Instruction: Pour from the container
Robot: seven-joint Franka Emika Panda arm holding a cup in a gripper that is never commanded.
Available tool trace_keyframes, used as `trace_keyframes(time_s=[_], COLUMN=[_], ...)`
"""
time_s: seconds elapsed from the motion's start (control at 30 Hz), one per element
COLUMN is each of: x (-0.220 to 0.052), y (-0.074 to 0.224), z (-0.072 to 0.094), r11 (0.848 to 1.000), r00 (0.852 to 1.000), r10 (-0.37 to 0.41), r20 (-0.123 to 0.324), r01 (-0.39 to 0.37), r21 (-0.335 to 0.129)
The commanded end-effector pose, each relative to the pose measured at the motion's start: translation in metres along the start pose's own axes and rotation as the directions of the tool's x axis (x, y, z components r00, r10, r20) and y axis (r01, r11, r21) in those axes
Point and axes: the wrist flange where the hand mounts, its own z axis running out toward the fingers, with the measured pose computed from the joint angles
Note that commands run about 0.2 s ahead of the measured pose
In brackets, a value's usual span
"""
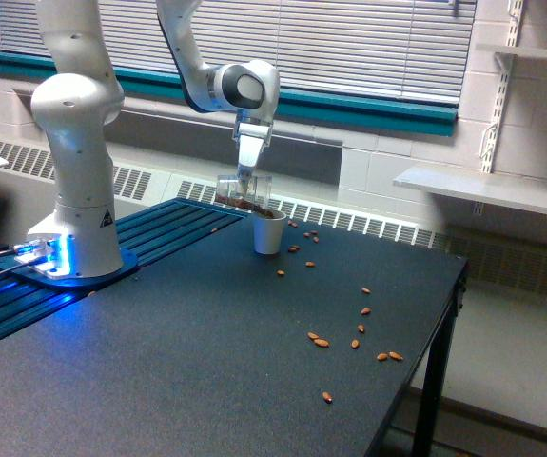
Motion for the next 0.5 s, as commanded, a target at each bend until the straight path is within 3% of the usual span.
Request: trace_keyframes(time_s=[0.03,0.5], x=[0.0005,0.0040], y=[-0.0022,0.0016], z=[-0.0019,-0.0032], r11=[1.000,1.000], r00=[1.000,1.000], r10=[-0.008,-0.013], r20=[0.003,0.012], r01=[0.008,0.012], r21=[0.004,0.001])
